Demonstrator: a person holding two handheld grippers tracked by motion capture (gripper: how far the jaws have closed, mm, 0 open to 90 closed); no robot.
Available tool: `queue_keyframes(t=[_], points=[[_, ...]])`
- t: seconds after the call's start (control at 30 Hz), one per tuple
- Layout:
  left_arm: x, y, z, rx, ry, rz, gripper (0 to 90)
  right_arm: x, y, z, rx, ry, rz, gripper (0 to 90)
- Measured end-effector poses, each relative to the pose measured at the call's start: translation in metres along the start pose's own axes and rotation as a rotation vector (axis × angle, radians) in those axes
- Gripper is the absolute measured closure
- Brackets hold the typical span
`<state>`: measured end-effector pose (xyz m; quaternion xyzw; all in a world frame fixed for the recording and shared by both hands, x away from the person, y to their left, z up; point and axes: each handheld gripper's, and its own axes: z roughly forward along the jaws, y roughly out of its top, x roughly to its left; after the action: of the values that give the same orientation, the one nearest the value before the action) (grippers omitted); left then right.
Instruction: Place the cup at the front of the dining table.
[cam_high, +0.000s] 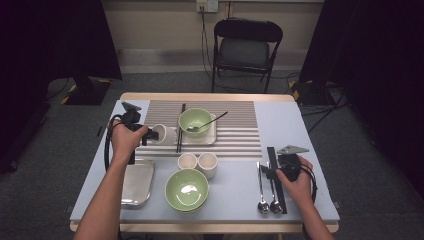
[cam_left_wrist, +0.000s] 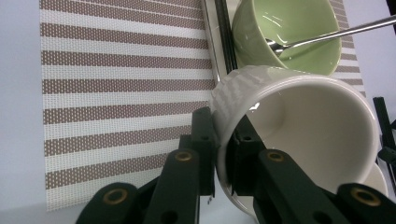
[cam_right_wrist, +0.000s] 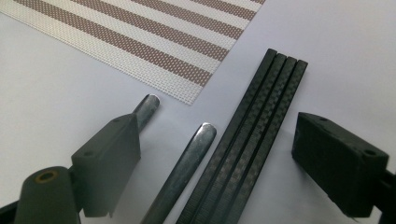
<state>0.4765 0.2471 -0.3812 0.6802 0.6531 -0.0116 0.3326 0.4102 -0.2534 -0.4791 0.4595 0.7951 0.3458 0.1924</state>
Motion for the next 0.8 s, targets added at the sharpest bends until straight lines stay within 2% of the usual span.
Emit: queue_keyframes(t=[0.2,0.27,0.53,0.57,0.77,0.8], points=[[0.0007,0.0017,0.002,-0.002,-0.012,-0.009,83.1,0.0,0.0,0.0,0.0,0.0,0.0,14.2],[0.0012,0.0024,0.0028,0.0,-0.003,-0.008,83.1,0.0,0.0,0.0,0.0,0.0,-0.001,14.2],[0.0041,0.004,0.0045,-0.001,-0.012,-0.018,83.1,0.0,0.0,0.0,0.0,0.0,0.0,14.2],[0.0043,0.0043,0.0044,0.0,0.001,-0.02,83.1,0.0,-0.0001,0.0,0.0,0.0,-0.001,14.2],[0.0077,0.0052,0.0052,0.0,-0.016,-0.028,83.1,0.0,-0.0001,0.0,0.0,0.0,-0.001,14.2],[0.0077,0.0052,0.005,-0.007,-0.008,-0.031,83.1,0.0,0.0,0.0,0.0,0.0,0.0,14.2]])
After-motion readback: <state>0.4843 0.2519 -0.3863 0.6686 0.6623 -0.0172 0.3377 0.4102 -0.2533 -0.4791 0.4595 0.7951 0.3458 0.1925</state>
